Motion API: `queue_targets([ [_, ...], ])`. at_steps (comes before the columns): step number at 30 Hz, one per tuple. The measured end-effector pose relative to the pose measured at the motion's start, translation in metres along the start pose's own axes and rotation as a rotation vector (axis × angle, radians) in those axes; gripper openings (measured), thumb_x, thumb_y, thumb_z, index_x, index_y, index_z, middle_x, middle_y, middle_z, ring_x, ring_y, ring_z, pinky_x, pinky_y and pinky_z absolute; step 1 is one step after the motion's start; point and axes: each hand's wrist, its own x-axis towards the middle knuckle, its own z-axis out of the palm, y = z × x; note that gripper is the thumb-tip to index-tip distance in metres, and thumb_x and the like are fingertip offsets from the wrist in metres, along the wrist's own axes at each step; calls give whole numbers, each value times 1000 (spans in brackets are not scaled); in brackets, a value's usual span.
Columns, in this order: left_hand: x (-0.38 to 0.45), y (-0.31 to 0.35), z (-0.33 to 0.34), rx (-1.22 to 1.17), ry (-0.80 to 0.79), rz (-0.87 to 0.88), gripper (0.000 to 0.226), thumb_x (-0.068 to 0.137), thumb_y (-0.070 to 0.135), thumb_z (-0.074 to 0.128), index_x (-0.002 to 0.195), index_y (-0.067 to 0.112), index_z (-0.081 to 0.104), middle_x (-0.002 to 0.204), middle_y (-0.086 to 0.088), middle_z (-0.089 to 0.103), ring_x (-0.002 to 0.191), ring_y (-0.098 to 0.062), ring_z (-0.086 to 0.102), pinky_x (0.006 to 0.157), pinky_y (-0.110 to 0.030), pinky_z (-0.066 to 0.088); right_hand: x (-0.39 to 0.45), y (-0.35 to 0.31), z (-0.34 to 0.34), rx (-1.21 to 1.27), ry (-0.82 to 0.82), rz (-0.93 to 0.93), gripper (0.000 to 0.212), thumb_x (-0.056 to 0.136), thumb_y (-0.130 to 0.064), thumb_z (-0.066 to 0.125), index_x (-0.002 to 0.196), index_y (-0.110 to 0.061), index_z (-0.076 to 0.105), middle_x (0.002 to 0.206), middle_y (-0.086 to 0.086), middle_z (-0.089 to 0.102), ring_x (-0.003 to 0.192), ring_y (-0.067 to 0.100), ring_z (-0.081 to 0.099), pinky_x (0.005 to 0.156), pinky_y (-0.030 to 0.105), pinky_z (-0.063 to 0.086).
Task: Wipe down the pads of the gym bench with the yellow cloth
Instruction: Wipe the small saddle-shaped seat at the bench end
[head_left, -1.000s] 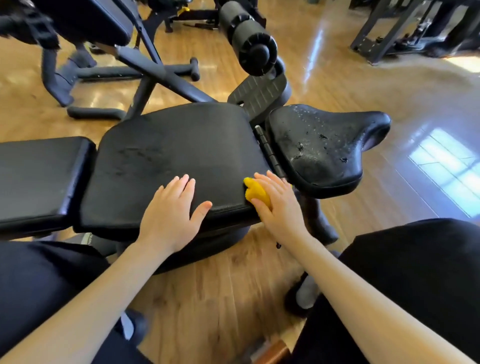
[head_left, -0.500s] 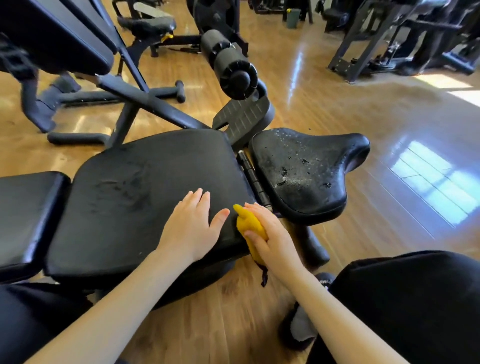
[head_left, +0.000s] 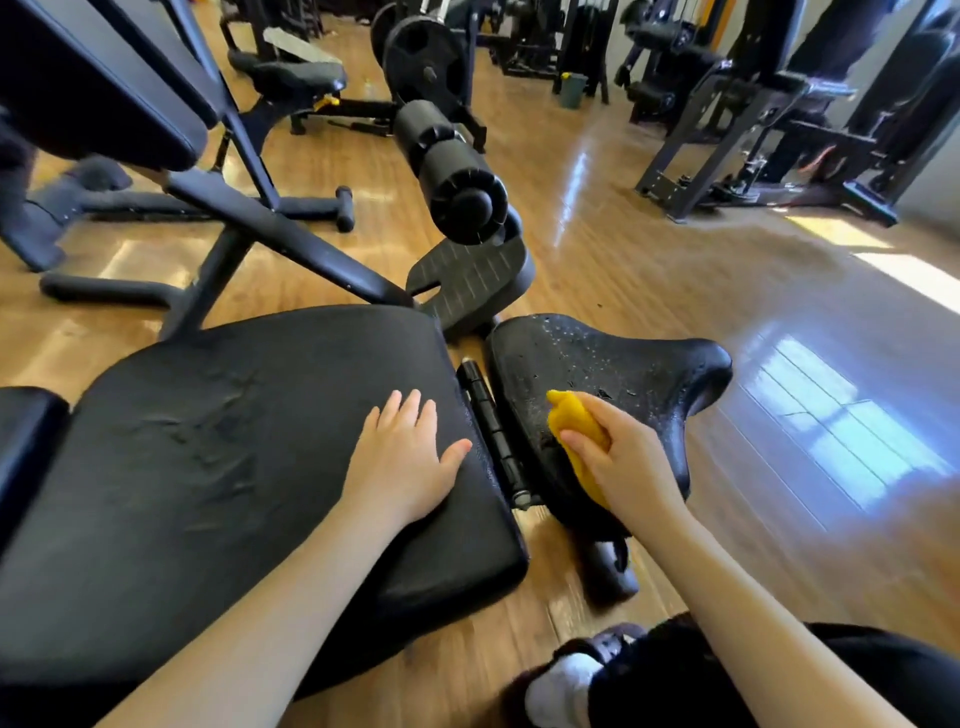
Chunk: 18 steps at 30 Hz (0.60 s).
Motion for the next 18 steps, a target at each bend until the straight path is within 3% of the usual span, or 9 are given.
queue_targets([
  [5,1,-5,9,-43,60,9,65,93,53,24,145,14,21,155,-5,14,143,-21,5,114,-36,6,9,13,22,-347,-116,-103,39,79,-15,66,118,-21,61,129,-3,58,126,16,47,107,28,26],
  [9,2,-5,11,-53,91,18,65,92,52,28,144,13,23,154,-6,16,142,-22,7,114,-37,7,17,18,27,-458,-93,-217,36,79,-17,66,115,-19,62,126,-3,60,122,20,52,103,30,32],
  [13,4,-7,15,-55,117,17,66,91,53,29,144,13,24,154,-6,17,142,-22,8,114,-38,7,50,11,33,-428,-107,-301,31,74,-13,69,105,-13,65,112,4,68,103,27,61,86,22,36],
  [18,3,-6,16,-50,138,10,68,89,55,26,143,13,26,154,-5,18,142,-22,8,114,-38,7,124,15,52,-402,-162,-123,37,83,-25,62,119,-20,59,120,6,64,110,29,56,84,31,41],
])
